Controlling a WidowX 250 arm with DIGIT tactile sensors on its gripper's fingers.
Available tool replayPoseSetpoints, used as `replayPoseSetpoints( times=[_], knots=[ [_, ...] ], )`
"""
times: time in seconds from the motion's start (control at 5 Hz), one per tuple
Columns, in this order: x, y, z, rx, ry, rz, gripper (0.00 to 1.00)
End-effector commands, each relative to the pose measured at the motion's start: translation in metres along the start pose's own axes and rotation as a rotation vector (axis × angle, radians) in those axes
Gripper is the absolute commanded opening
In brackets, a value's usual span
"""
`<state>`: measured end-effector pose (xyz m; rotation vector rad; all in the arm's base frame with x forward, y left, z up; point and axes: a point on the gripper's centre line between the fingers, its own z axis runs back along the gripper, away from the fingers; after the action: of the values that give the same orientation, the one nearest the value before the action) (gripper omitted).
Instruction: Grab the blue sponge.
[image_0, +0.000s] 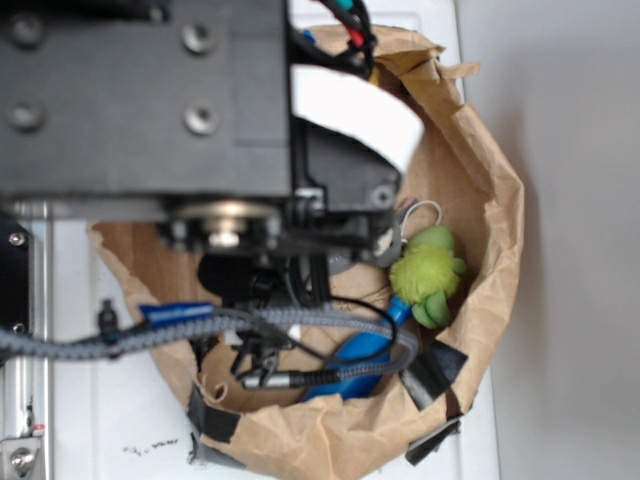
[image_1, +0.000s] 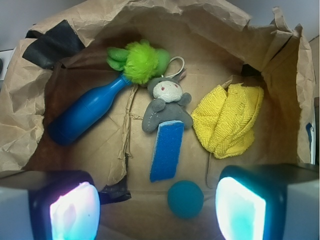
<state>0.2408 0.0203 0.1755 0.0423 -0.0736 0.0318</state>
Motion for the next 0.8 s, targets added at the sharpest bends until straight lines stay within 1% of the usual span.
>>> replayPoseSetpoints(
  times=[0.0,0.2,0.4,0.6],
  knots=[
    [0.008,0.005,0.014,0.003,-0.049,0.019,1.00],
    [0.008,0.005,0.014,0.003,-0.049,0.019,1.00],
    [0.012,0.006,-0.024,0.036,-0.003,0.013,1.00],
    [0.017,0.004,-0.053,0.040,0.015,0.052,1.00]
  ],
)
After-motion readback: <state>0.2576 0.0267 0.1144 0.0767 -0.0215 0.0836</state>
